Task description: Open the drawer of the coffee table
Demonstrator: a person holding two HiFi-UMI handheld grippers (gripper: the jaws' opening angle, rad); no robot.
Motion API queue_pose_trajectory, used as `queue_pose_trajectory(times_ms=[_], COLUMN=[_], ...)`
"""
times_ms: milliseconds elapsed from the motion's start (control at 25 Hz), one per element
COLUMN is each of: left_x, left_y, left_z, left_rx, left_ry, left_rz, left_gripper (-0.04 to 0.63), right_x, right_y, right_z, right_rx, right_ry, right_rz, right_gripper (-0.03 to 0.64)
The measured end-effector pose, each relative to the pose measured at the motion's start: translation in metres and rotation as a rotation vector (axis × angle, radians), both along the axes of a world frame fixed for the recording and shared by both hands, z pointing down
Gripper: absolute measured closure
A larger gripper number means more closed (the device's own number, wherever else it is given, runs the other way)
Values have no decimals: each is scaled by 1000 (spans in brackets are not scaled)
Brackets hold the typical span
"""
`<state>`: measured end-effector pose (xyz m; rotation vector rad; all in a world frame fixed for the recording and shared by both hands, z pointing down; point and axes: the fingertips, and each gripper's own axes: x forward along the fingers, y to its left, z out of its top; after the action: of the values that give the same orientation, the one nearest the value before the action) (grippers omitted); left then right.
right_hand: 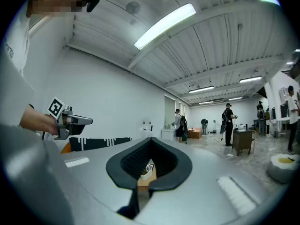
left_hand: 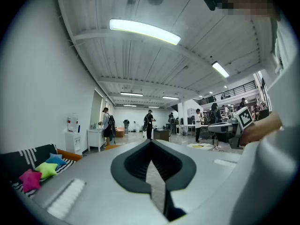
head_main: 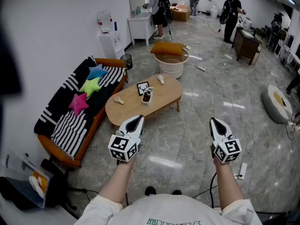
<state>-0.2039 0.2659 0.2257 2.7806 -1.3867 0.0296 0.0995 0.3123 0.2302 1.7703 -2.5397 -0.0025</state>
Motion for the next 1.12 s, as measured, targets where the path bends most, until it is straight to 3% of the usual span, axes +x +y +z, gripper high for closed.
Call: queue_pose_trajectory(times_ms=[640,800,880,1120], left_x=[1,0,0,-1], left_y=[-17,-12,-9,-6], left_z=[1,0,-3,-3], left_rx=[5,9,14,17], left_ry=[3,3,5,2], left_rz=[-32,-28,-26,-25], left_gripper=[597,597,597,597], right_x=[22,24,28,14], right_y=[-7,-7,-12,-12], right_z=[5,-4,-8,-2], right_rx=[-10,45,69,53], right_ry=[-5,-63,-105,-78], right_rz=[55,66,99,50], right_gripper=[615,609,50,28])
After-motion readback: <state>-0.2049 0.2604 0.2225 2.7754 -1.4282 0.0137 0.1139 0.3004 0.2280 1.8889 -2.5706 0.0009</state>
